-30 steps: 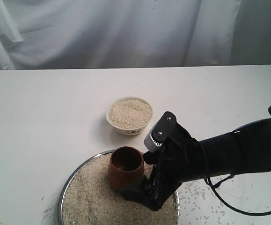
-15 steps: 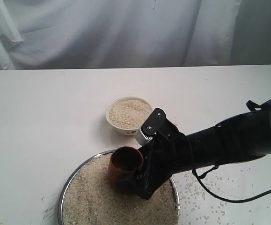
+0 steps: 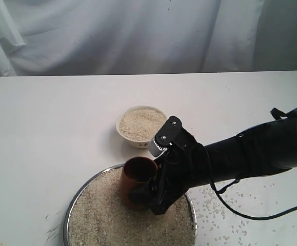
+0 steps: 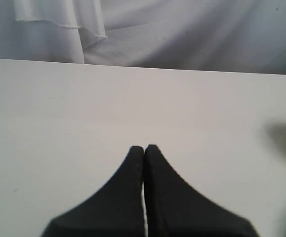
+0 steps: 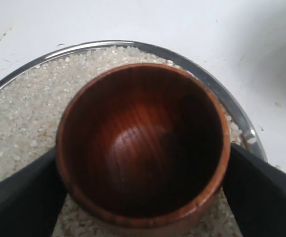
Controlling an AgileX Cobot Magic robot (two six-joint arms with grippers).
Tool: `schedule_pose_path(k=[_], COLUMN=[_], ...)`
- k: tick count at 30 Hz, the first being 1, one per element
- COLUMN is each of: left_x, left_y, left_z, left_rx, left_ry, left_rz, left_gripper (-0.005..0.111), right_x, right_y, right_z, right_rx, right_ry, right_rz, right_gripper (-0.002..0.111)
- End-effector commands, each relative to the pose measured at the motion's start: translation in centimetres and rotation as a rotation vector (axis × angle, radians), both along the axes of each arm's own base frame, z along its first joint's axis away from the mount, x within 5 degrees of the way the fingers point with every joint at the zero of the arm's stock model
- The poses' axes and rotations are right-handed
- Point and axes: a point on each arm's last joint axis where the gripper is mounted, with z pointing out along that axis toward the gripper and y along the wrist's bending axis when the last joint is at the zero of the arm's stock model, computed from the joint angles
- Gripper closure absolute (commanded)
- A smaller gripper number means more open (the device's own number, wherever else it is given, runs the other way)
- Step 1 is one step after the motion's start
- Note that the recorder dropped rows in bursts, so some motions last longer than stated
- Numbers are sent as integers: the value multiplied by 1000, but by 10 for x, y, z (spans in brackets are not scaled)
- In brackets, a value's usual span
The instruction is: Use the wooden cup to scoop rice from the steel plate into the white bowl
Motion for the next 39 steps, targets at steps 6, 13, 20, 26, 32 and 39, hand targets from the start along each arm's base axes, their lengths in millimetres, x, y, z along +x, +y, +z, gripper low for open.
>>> schedule_pose_path(k=[6, 13, 20, 26, 32, 39], left_x=[0, 0, 0, 0, 0, 0], left_y=[0, 0, 0, 0, 0, 0], left_z=[0, 0, 0, 0, 0, 0], left_rx=[1, 1, 1, 1, 1, 1], left_ry=[-13, -13, -13, -13, -13, -13], left_rz=[2, 2, 2, 2, 2, 2], left_gripper=[107, 107, 107, 107, 107, 107], right_x=[5, -13, -8, -7, -1, 7], right_y=[-7, 4, 22, 56, 84, 112], right_z=[32, 62, 99, 92, 68, 50], right_rx=[-14, -205, -598, -841, -925, -921], right_ry=[-118, -251, -114, -108, -60, -75], right_rz=[-53, -11, 219, 369, 435, 453], right_gripper=[94, 108, 108, 108, 108, 108])
